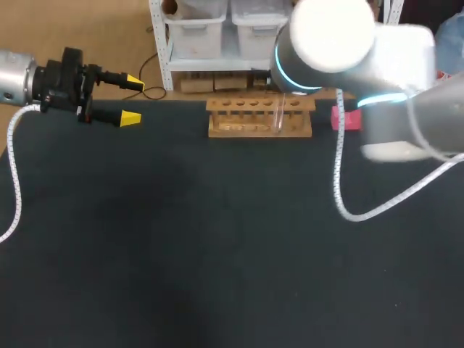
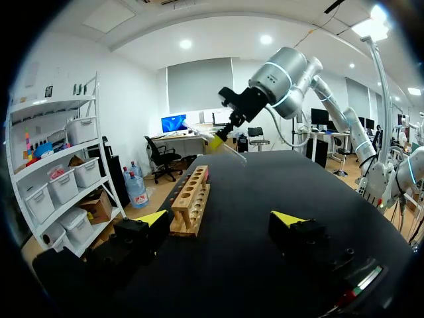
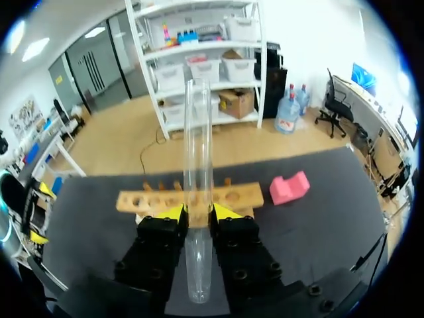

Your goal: Grasp the test tube, adjust it, and insert it.

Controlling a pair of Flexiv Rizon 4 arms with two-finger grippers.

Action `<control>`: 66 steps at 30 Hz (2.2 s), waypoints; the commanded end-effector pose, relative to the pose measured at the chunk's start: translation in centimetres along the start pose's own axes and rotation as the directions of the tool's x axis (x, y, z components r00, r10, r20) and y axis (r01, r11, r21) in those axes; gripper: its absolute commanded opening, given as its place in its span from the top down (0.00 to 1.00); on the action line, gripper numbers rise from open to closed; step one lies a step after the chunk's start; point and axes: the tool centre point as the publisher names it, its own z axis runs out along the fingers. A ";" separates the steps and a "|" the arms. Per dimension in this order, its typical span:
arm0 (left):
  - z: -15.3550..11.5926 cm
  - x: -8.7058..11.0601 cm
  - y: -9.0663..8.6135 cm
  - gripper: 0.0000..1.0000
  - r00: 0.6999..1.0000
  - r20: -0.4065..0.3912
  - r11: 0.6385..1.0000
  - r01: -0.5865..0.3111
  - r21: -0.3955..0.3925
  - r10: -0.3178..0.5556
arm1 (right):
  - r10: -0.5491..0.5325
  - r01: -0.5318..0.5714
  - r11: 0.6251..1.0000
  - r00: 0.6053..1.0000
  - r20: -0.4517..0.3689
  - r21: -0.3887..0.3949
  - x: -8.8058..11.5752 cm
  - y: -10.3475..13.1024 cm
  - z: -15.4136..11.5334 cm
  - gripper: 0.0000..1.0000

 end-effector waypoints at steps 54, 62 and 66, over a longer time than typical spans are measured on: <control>0.0 0.0 -0.2 0.00 1.000 0.000 1.000 -0.002 -0.005 0.002 | 0.060 0.018 0.995 0.675 0.735 -0.097 -6.8 -1.6 3.7 1.00; 0.0 0.0 -0.2 0.00 1.000 0.000 1.000 -0.002 -0.005 0.002 | 0.028 0.043 0.996 0.681 0.731 -0.079 -6.5 -1.9 4.9 1.00; 0.0 0.0 -0.2 0.00 1.000 0.000 1.000 -0.002 -0.005 0.002 | 0.016 0.050 0.996 0.683 0.730 -0.069 -6.4 -2.2 5.2 1.00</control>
